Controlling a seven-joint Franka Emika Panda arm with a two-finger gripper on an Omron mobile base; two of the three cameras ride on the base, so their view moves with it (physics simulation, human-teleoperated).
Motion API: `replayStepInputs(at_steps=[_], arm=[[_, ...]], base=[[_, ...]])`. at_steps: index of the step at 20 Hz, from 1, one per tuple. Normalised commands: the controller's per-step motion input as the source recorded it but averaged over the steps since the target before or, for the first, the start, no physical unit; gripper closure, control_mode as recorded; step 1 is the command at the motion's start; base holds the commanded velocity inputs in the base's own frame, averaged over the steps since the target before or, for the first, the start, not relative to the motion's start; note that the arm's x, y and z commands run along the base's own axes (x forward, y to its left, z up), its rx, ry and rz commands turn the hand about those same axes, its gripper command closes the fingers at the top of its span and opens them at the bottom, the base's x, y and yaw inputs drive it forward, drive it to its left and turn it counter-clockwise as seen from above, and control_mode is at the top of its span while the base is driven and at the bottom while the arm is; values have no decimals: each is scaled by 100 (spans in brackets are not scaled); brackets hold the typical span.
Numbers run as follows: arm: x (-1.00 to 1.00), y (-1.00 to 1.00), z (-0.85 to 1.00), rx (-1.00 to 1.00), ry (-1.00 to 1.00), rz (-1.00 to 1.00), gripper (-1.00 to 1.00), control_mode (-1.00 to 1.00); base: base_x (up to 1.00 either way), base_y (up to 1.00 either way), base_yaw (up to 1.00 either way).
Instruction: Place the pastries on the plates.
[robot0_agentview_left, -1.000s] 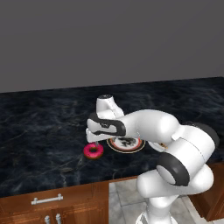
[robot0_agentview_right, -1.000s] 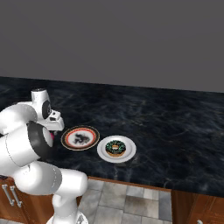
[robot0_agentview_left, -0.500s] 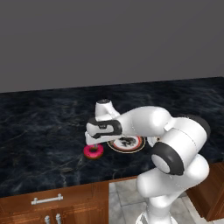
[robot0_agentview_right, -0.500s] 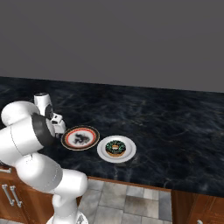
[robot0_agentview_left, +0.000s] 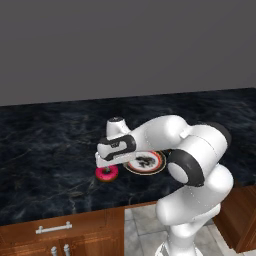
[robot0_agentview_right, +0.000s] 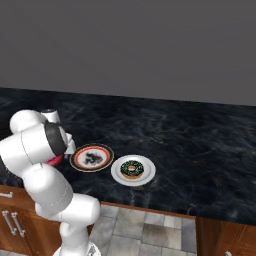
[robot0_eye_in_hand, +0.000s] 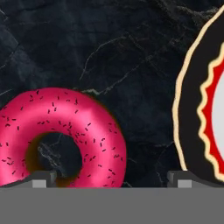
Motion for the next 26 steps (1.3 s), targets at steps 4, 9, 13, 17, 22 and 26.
replayStepInputs(at_steps=[4,9,13,17,22,26], arm=[[10,3,-25,0,0,0,-100,-100],[9,1,-43,-2,0,0,-100,-100],[7,1,-22,0,1,0,-100,-100],[0,0,0,0,1,0,100,-100],[-1,0,36,0,0,0,100,-100],[0,-14,88,0,0,0,100,-100]], base=[[0,0,0],[0,0,0],[0,0,0],[0,0,0],[0,0,0],[0,0,0]])
